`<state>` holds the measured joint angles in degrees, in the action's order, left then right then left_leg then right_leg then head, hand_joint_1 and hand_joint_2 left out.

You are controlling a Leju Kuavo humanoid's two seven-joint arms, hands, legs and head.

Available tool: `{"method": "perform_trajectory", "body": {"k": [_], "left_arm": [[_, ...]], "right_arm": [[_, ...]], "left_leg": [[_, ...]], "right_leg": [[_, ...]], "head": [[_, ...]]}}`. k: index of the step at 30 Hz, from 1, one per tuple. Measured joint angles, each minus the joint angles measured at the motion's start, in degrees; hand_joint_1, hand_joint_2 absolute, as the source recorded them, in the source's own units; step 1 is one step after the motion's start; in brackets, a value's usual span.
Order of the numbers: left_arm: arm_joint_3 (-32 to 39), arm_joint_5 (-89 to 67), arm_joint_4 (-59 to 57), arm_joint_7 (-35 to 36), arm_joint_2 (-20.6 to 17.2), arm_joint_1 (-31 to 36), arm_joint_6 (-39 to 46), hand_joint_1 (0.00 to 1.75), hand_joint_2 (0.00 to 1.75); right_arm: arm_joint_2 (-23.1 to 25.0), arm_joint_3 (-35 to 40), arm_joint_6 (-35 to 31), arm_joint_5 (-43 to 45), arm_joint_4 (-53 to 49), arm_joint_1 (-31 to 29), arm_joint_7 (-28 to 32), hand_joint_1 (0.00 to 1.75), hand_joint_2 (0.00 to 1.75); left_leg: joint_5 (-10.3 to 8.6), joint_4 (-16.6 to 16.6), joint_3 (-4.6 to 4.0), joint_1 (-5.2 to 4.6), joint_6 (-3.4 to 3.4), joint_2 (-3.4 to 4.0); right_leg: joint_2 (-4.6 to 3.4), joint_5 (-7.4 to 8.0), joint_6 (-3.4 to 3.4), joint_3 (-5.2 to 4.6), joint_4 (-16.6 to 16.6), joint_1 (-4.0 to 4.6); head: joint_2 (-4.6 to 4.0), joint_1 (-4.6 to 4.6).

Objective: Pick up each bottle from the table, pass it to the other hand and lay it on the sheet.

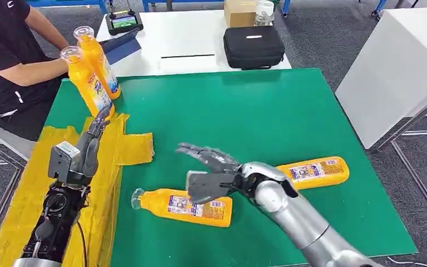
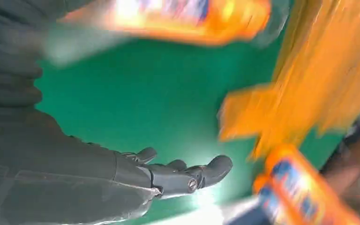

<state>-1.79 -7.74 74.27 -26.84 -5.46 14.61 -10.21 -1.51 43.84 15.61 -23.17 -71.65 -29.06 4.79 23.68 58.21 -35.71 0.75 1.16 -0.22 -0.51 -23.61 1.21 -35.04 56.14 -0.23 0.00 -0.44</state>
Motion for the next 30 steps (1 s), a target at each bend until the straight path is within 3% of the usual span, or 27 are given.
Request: {"method": "perform_trajectory", "body": {"k": [7,16,25,30], "left_arm": [[-0.02,-0.02,0.0,0.29,0.13,-0.06,0.53,0.0,0.0],[0.02,0.13,0.09,0.5,0.15,-0.24,0.87,0.0,0.0],[0.15,0.33,1.42,1.49,0.26,-0.99,1.03,0.0,0.0],[0.15,0.55,1.51,1.57,0.39,-1.16,0.74,0.0,0.0]], "right_arm": [[3.4,6.11,1.31,1.4,1.18,1.37,-3.06,0.0,1.75],[4.95,8.49,1.18,0.61,1.95,1.42,-5.51,0.0,1.75],[5.62,11.09,-8.33,-18.61,4.22,2.05,-16.35,0.0,1.75],[5.62,11.4,-8.79,-24.61,4.9,3.99,-18.82,0.0,1.75]], "left_leg": [[0.0,-0.01,-0.05,-0.02,0.0,0.0],[0.0,-0.01,-0.06,-0.04,0.0,0.0],[0.0,-0.01,-0.06,-0.03,0.0,0.0],[0.01,-0.01,-0.08,-0.03,0.0,0.0]], "right_leg": [[0.0,-0.01,-0.01,-0.04,0.0,-0.01],[0.0,0.0,-0.01,-0.04,0.0,-0.02],[0.0,-0.01,-0.01,-0.05,0.0,-0.01],[0.0,-0.01,-0.01,-0.07,-0.01,-0.02]], "head": [[0.0,0.0],[0.0,0.02],[0.0,0.0],[0.0,0.02]]}}
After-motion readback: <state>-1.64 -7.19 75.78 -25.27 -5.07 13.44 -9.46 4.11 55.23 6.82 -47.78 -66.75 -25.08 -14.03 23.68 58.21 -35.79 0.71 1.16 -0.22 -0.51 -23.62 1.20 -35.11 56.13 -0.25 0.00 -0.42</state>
